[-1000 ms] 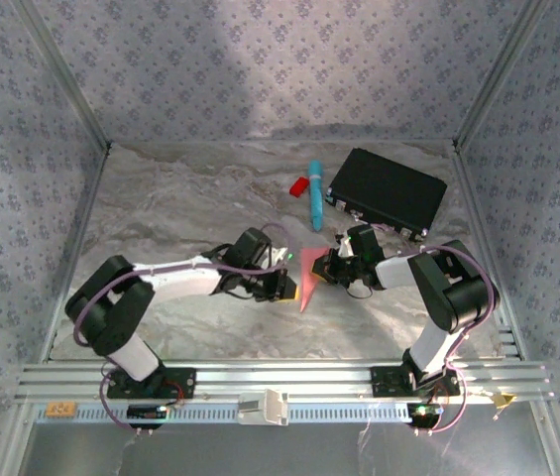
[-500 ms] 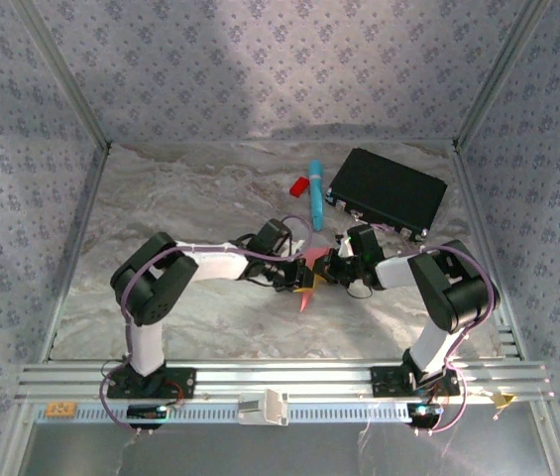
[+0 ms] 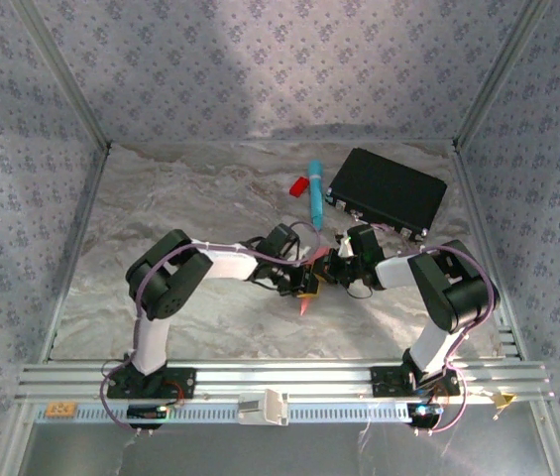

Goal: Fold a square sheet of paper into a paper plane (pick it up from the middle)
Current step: Fold the wing for the fifth time at the center of the table.

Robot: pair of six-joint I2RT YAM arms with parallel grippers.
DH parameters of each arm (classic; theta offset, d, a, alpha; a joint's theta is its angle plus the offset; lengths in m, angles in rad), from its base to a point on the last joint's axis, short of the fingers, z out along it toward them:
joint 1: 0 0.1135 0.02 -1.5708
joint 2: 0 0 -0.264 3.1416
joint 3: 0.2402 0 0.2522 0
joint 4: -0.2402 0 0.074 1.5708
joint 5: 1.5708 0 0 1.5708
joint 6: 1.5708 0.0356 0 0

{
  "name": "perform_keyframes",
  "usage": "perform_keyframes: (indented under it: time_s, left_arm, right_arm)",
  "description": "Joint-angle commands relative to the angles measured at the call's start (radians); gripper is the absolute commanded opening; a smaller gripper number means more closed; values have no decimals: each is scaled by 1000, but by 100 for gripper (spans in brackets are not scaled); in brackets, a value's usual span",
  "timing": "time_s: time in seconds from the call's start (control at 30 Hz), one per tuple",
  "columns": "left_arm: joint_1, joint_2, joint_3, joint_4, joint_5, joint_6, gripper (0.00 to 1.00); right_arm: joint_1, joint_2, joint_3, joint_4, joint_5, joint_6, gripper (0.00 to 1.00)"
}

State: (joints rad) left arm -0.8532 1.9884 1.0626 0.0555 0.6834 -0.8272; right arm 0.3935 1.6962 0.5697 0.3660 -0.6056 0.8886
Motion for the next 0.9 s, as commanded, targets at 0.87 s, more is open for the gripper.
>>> perform_keyframes:
  time_s: [0.87]
  left_arm:
    - [-104, -148, -233, -70, 22, 21, 11]
  right_arm:
    - [10, 41, -28, -131, 120, -31, 7]
